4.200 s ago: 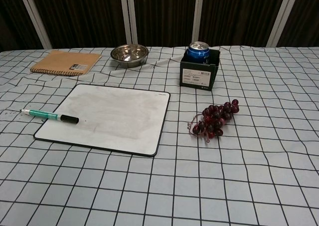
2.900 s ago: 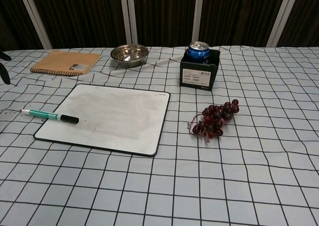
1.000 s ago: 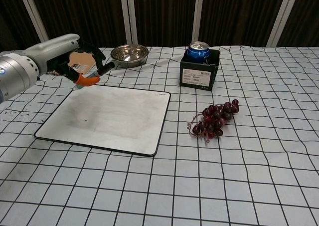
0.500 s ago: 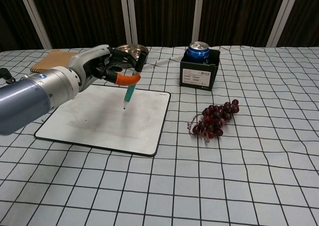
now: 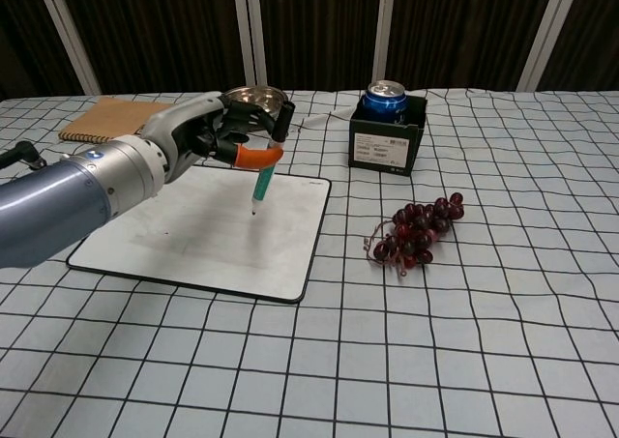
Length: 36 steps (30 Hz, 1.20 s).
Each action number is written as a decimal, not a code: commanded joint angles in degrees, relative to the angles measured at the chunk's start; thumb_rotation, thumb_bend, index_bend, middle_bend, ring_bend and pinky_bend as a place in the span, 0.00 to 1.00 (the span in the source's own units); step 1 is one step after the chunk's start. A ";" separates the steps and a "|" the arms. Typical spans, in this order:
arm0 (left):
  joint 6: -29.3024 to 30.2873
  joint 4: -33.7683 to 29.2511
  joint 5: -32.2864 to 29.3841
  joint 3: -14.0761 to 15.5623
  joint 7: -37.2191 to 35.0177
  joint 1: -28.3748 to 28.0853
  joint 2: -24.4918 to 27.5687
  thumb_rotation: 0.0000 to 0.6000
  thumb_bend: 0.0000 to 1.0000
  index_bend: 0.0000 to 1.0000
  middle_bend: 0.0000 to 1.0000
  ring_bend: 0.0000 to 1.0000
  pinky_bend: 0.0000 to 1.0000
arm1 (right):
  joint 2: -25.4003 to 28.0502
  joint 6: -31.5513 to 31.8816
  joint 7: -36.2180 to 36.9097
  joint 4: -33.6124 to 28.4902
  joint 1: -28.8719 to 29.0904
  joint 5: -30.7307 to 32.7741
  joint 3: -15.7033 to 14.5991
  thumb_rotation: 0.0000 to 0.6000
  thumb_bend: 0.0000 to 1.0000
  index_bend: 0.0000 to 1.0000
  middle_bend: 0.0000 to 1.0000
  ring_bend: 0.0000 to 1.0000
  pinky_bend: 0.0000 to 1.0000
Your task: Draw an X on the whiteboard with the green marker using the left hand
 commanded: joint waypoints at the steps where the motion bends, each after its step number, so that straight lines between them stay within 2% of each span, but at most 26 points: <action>1: -0.21 0.06 0.11 0.38 0.06 -0.13 -0.09 1.00 0.58 0.73 0.24 0.02 0.03 | 0.00 -0.02 -0.02 0.01 0.00 0.04 0.00 1.00 0.35 0.00 0.00 0.00 0.00; 9: -0.66 1.18 -1.09 0.99 1.46 -0.54 -0.38 1.00 0.58 0.73 0.25 0.02 0.04 | 0.14 -0.10 0.32 -0.05 -0.09 0.19 -0.02 1.00 0.35 0.00 0.00 0.00 0.00; 16: -1.60 3.67 -1.46 0.84 -0.28 -0.95 -1.08 1.00 0.58 0.74 0.26 0.03 0.06 | 0.25 -0.78 0.95 -0.29 0.03 0.62 -0.02 1.00 0.35 0.00 0.00 0.00 0.00; 27: -2.27 14.25 1.83 0.80 -4.93 -2.28 -1.85 1.00 0.59 0.75 0.26 0.03 0.06 | 0.14 -1.46 0.78 -0.50 0.25 1.25 0.07 1.00 0.35 0.00 0.00 0.00 0.00; 31: -1.54 17.57 2.37 -0.29 -7.61 -2.51 -1.70 1.00 0.59 0.75 0.26 0.03 0.06 | 0.04 -1.56 0.37 -0.65 0.33 1.27 0.07 1.00 0.35 0.00 0.00 0.00 0.00; 36: 0.31 17.70 2.02 -3.29 -12.04 -2.38 -0.38 1.00 0.59 0.74 0.26 0.03 0.06 | 0.04 -1.39 0.38 -0.77 0.31 1.11 0.10 1.00 0.35 0.00 0.00 0.00 0.00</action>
